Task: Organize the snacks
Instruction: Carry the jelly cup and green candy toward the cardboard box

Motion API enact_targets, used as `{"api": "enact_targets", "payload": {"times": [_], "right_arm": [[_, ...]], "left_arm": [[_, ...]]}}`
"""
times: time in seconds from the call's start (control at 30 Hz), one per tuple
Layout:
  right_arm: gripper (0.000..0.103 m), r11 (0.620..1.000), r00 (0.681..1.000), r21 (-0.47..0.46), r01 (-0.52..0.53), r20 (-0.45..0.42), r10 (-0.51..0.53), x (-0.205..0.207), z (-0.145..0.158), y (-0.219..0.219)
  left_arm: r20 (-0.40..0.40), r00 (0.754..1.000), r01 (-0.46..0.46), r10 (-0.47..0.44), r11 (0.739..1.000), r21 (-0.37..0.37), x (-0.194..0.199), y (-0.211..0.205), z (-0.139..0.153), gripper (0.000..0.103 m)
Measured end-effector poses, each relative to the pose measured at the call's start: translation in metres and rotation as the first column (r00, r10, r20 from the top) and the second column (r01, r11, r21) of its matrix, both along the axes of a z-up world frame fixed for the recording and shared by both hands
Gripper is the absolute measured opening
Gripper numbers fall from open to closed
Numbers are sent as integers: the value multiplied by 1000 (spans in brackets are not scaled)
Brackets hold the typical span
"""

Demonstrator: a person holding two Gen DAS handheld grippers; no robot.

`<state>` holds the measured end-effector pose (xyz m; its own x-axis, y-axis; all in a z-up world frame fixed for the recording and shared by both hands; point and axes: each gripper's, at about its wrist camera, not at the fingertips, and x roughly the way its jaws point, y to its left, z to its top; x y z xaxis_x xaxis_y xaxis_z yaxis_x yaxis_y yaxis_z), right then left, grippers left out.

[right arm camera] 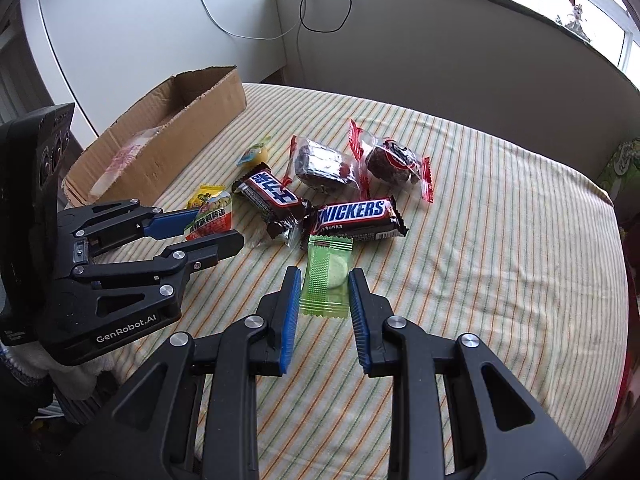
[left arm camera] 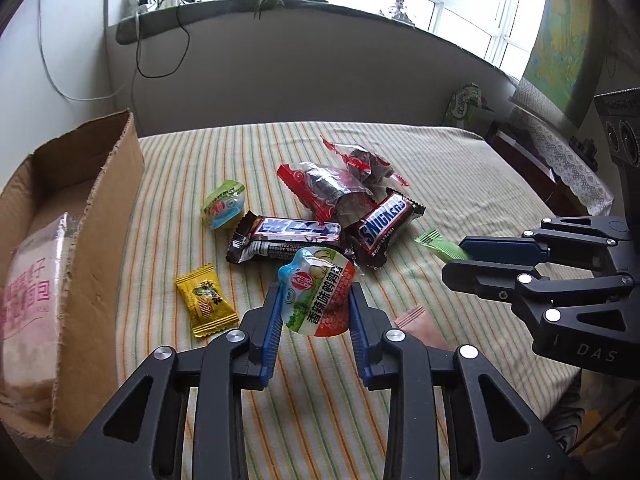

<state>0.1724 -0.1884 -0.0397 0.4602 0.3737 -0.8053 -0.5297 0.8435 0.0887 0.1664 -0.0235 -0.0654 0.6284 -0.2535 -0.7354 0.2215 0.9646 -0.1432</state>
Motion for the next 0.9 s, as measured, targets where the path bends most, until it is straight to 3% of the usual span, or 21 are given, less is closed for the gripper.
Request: {"api": "enact_targets", "payload": {"times": [0.33,0.9], "right_arm": [[25,999,996,12,-52,67,51,-3,33,40],[25,983,975,38,-182,136,175,17,68,134]], "left_arm": [[73,995,-68,74,995,-79,-22,39,31,29],[143,958,-237,249,967,-94,-50,126,53,29]]}}
